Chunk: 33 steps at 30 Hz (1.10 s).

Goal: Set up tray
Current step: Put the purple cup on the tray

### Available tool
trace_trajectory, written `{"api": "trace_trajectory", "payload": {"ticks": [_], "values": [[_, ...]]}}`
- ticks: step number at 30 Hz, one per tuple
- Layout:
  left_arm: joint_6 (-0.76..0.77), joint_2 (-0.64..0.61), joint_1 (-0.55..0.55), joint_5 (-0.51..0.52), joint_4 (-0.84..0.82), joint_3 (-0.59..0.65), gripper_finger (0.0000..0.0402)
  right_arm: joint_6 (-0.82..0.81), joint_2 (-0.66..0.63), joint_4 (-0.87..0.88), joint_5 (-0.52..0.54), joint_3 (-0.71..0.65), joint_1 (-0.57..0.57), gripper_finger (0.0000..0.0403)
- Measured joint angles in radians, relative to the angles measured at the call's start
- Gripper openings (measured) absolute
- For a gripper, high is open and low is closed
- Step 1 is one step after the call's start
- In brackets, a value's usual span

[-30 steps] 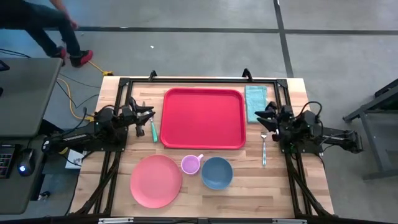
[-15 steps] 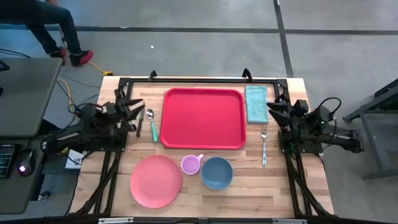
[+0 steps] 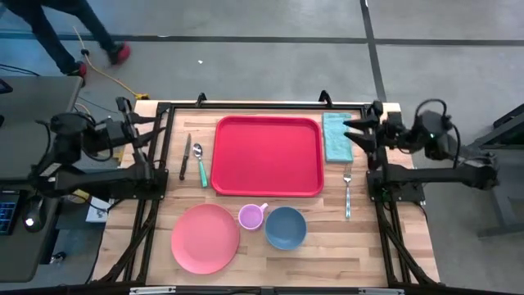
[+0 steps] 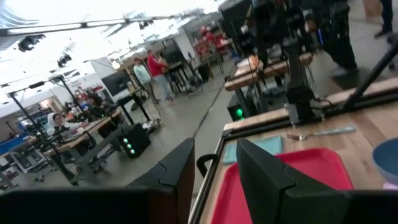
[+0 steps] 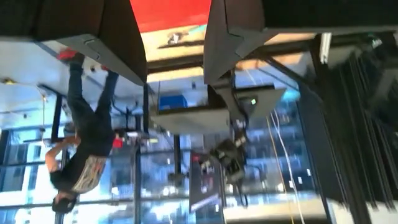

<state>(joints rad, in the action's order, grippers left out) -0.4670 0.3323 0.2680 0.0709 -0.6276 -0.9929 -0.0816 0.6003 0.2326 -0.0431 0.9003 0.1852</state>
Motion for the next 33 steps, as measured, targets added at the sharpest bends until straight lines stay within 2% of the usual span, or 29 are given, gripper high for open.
{"api": "trace_trajectory", "payload": {"ticks": [6,13,16,21,28,33], "values": [[-0.061,0.116,0.0,0.0,-0.083,-0.131,0.0152,0.094,0.293,0.232,-0.046,0.355,0.0,0.0138],[-0.086,0.144,0.0,0.001,-0.089,-0.154,0.0152,0.165,0.582,0.525,-0.18,0.72,-0.011,0.0138],[-0.086,0.144,0.0,0.0,-0.094,-0.154,0.0152,0.222,0.688,0.609,-0.202,0.84,-0.051,0.0138],[-0.086,0.143,0.0,0.001,-0.115,-0.154,0.0152,0.349,0.856,0.713,-0.183,0.998,-0.136,0.0138],[-0.086,0.143,0.0,0.001,-0.115,-0.154,0.0152,0.398,1.031,0.766,-0.067,1.134,-0.199,0.0144],[-0.086,0.143,0.0,0.001,-0.115,-0.154,0.0152,0.297,1.122,0.764,-0.159,1.173,-0.195,0.0192]]}}
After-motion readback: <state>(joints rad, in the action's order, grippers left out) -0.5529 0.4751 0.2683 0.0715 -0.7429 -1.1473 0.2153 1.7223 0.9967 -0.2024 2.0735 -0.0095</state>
